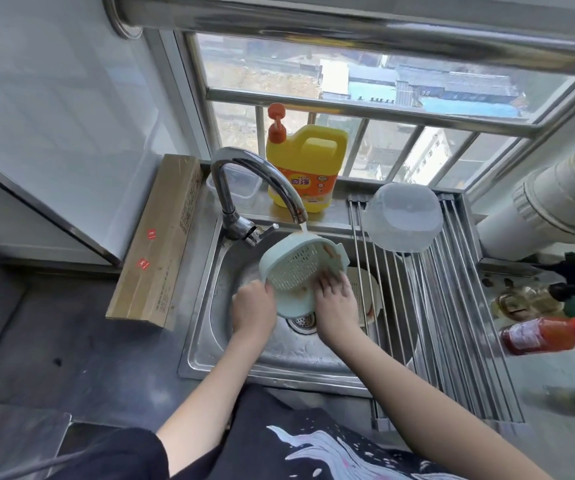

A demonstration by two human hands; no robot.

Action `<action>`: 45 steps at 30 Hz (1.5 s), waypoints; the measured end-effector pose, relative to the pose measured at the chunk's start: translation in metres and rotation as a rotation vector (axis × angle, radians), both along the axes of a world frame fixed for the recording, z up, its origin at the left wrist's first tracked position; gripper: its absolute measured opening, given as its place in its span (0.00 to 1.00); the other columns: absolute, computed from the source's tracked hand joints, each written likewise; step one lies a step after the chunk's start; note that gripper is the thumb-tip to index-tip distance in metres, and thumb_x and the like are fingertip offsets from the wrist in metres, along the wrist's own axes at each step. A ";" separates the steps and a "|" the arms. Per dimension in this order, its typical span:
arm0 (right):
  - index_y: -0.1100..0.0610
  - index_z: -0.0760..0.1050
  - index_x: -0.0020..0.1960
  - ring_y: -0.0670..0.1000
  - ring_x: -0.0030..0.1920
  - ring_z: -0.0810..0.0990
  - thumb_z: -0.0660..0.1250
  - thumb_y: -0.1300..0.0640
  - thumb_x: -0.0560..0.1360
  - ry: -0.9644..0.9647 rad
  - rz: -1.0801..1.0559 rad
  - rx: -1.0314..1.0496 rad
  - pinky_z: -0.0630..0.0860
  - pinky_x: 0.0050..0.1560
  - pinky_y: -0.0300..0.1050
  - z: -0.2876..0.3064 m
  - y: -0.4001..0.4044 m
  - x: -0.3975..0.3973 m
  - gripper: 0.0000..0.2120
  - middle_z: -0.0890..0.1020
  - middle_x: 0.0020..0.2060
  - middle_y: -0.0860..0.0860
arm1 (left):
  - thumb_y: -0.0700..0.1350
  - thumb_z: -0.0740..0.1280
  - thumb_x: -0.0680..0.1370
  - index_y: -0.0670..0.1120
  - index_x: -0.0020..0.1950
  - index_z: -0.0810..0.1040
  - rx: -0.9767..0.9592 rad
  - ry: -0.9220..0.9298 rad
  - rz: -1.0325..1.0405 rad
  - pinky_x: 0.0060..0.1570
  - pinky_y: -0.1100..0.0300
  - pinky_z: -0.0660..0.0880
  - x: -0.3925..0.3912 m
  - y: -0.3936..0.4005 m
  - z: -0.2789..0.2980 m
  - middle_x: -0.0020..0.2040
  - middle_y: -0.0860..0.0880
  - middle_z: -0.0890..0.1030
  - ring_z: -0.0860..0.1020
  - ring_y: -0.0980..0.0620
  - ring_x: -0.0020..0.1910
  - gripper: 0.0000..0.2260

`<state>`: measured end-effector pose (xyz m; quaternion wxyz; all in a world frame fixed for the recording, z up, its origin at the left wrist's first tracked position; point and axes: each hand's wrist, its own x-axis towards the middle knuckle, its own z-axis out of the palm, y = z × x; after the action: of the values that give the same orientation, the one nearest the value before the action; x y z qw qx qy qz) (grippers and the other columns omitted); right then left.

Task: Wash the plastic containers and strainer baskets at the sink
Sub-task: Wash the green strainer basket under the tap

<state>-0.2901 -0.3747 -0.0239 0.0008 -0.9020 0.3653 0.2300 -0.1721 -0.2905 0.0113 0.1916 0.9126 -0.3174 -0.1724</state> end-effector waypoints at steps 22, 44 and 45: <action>0.64 0.42 0.77 0.55 0.77 0.42 0.55 0.56 0.78 -0.090 0.192 -0.072 0.32 0.73 0.51 0.004 -0.005 -0.014 0.34 0.48 0.77 0.58 | 0.46 0.55 0.82 0.35 0.48 0.77 0.040 -0.133 0.027 0.37 0.55 0.69 -0.014 0.011 0.008 0.47 0.36 0.82 0.80 0.39 0.47 0.17; 0.56 0.69 0.65 0.57 0.62 0.70 0.54 0.67 0.73 -0.332 -0.053 0.401 0.68 0.55 0.50 -0.029 0.002 -0.044 0.21 0.74 0.63 0.54 | 0.37 0.77 0.57 0.39 0.31 0.80 0.502 -0.530 -0.521 0.23 0.59 0.76 0.031 -0.003 -0.001 0.28 0.43 0.80 0.81 0.45 0.27 0.08; 0.56 0.69 0.64 0.57 0.62 0.70 0.54 0.67 0.73 -0.338 -0.054 0.402 0.68 0.54 0.49 -0.029 0.002 -0.044 0.21 0.74 0.62 0.54 | 0.38 0.72 0.67 0.38 0.42 0.81 0.496 -0.512 -0.500 0.34 0.56 0.79 0.031 -0.004 -0.001 0.38 0.41 0.83 0.84 0.43 0.38 0.06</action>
<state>-0.3342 -0.3722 -0.0533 0.2472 -0.8992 0.3309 0.1442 -0.1409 -0.2947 0.0100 -0.1658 0.8395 -0.5148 -0.0524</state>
